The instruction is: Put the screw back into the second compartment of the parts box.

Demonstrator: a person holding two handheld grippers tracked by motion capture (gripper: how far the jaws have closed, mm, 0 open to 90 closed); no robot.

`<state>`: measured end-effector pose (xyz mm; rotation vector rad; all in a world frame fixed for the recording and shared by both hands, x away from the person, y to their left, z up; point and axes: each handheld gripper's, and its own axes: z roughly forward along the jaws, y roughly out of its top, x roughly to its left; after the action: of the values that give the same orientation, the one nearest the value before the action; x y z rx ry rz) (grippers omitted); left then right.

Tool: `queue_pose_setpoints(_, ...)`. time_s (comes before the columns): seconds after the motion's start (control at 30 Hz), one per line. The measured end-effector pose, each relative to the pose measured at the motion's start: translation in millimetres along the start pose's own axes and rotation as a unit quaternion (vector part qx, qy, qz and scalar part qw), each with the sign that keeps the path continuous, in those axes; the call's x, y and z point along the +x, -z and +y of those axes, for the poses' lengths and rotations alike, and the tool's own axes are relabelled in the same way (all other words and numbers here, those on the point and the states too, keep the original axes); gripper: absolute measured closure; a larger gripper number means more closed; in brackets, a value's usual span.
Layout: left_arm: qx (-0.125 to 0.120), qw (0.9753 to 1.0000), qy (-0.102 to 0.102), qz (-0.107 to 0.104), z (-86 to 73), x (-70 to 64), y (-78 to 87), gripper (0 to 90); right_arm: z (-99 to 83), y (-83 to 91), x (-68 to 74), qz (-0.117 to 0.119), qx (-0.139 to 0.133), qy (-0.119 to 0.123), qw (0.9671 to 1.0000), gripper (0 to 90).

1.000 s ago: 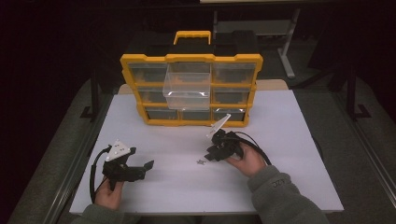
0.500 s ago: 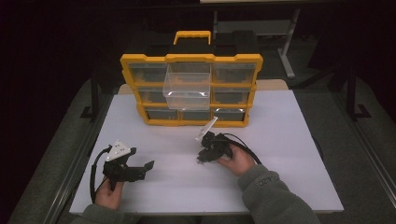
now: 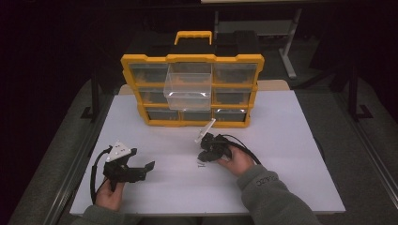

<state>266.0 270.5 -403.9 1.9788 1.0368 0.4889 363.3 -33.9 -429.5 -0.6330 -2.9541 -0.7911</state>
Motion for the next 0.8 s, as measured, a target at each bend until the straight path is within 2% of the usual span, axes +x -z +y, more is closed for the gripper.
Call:
queue_pose_setpoints(0.27, -0.004, 1.0, 0.005, 0.0, 0.0, -0.7, -0.2, 13.9, -0.9, 0.6, -1.1, 0.001, -0.002, -0.001, 1.0, 83.3)
queue_pose_setpoints(0.47, -0.001, 1.0, 0.0, -0.001, 0.1, 0.0, 0.0, 13.9, -3.2, 3.2, -4.3, 0.002, -0.002, -0.002, 1.0, 83.4)
queue_pose_setpoints(0.8, -0.007, 1.0, 0.005, 0.0, 0.3, -0.6, 0.0, 13.9, -8.9, 20.3, -7.6, 0.001, -0.011, -0.017, 0.9998, 83.4)
